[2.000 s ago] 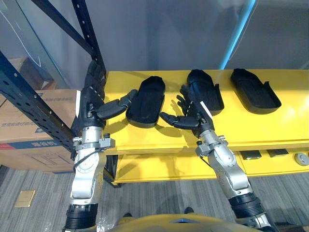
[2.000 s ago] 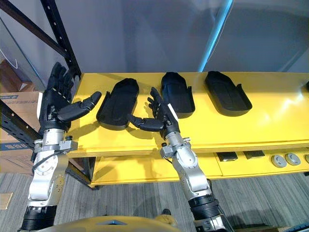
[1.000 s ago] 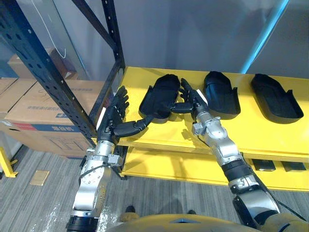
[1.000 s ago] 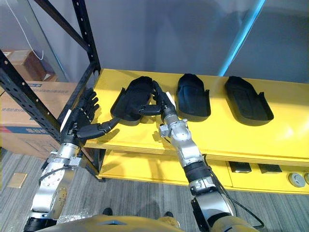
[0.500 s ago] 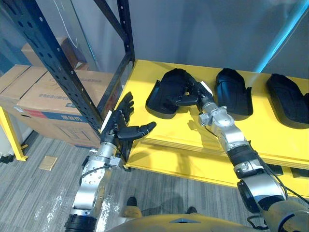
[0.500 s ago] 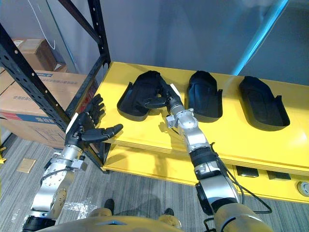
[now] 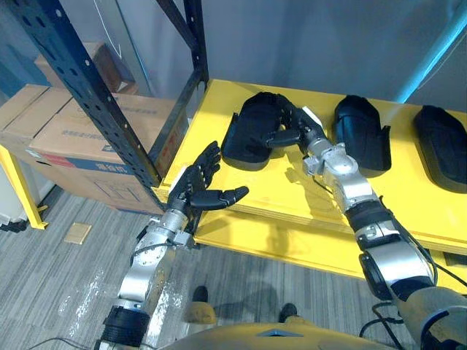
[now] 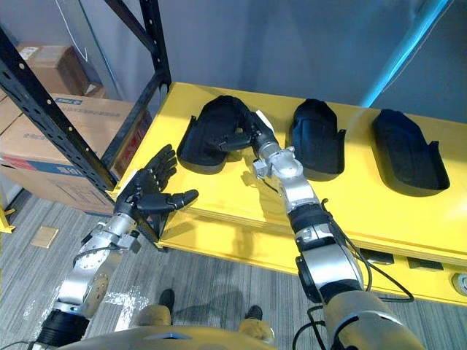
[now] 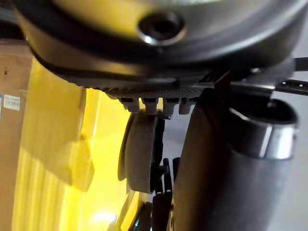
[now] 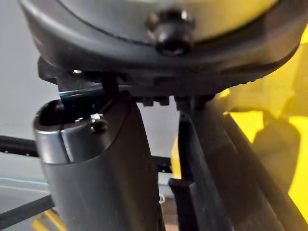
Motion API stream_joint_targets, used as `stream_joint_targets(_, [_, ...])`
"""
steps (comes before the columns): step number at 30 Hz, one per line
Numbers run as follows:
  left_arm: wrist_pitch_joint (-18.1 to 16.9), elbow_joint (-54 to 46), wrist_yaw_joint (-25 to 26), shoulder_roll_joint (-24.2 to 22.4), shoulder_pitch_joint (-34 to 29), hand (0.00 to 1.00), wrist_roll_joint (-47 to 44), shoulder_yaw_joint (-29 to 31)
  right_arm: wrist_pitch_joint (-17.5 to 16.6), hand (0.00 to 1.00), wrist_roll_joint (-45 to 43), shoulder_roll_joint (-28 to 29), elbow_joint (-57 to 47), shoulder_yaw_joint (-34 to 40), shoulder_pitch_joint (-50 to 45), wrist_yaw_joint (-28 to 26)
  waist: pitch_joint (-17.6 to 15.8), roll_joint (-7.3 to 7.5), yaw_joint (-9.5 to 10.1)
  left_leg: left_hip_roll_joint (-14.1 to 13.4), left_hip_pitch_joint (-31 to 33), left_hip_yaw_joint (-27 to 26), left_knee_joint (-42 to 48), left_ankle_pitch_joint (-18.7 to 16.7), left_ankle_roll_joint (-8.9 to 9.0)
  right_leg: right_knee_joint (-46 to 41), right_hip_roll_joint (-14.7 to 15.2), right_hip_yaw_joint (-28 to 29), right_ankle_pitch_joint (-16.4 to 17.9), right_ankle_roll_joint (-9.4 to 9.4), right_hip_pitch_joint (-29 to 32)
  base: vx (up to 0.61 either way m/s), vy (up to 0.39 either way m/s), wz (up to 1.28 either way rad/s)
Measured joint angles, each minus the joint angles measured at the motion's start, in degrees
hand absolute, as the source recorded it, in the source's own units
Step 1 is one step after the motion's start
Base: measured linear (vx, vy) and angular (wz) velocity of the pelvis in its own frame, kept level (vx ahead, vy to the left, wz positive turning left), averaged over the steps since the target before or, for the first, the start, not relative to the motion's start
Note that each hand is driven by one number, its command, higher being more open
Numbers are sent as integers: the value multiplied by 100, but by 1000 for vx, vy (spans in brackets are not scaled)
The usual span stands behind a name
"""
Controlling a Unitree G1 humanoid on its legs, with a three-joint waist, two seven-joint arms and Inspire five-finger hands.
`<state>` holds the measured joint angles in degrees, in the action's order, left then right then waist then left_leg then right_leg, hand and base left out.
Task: Walk over and take three plastic housings, then place them on the shelf
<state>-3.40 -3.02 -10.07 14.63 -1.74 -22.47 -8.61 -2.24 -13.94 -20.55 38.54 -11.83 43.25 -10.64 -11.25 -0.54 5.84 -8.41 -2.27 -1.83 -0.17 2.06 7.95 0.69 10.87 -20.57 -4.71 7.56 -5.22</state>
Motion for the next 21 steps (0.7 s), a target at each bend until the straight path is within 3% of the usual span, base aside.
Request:
stream_joint_targets(7, [-1, 312, 178, 16, 381, 100, 4, -89, -471, 100, 20, -2, 117, -85, 302, 59, -25, -25, -9, -38, -6, -34, 16, -15, 21, -2, -37, 41, 12, -20, 22, 3, -1, -3])
stream_joint_targets(10, [-10, 312, 365, 16, 415, 100, 115, -127, -719, 100, 231, 0, -71, -68, 319, 413, -36, -26, 4, -44, 3, -72, 117, -88, 28, -2, -39, 82, 12, -20, 21, 6, 5, -7])
stream_joint_targets(15, [-61, 102, 966, 24, 301, 100, 1164, -47, -853, 100, 692, 2, -2561, 171, -648, 937, -74, -10, -105, -37, 38, -216, 433, -342, 18, -13, -5, 221, 12, -19, 19, 7, 19, -15])
stream_joint_targets(21, [-157, -369, 1482, 36, -15, 100, 1898, 538, -954, 100, 684, 5, -4202, 539, -2076, 807, -93, 23, -312, -50, 32, -374, 594, -525, 10, -25, 5, 362, 19, -18, 21, -3, 20, -14])
